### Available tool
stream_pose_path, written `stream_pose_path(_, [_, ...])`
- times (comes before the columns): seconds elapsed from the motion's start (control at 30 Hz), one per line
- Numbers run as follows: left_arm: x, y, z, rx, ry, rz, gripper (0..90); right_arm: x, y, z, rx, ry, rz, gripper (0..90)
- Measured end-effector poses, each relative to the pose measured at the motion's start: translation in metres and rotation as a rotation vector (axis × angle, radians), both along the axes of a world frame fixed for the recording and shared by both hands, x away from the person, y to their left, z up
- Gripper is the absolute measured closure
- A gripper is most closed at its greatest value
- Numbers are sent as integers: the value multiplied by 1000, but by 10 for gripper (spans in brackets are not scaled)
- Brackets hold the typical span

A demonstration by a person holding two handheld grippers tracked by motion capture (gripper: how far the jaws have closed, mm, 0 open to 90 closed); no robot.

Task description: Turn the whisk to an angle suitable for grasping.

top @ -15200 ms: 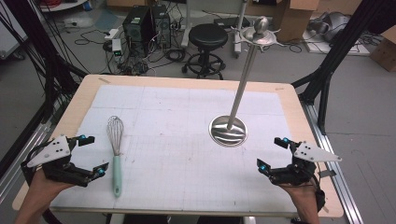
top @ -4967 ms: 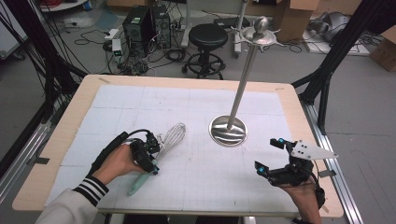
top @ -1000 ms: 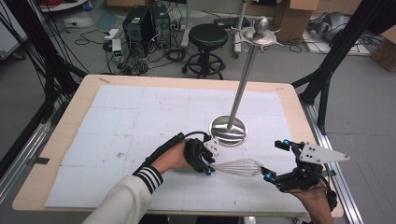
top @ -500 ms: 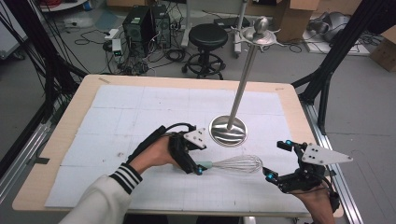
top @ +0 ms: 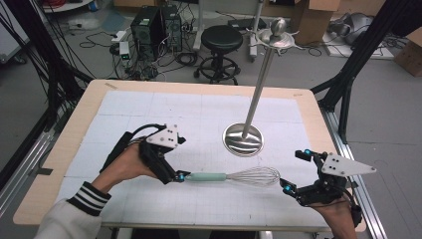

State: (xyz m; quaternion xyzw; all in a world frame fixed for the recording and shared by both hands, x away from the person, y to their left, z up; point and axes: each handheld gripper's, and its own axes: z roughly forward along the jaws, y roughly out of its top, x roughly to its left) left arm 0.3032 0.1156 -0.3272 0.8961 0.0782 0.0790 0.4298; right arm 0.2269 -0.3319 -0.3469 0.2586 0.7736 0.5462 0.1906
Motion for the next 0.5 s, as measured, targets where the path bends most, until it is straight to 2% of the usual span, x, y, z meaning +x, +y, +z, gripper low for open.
stream_pose_path(0.07, [-3, 12, 2, -6, -12, 16, 17, 0, 1, 0, 0, 5, -2, 5])
stream_pose_path(0.27, [-13, 52, 1, -54, -35, 103, 17, 1, 3, 0, -5, 6, 1, 5])
stream_pose_path(0.5, [-29, 96, -7, -97, -55, 177, 17, 1, 4, 0, -5, 9, 4, 5])
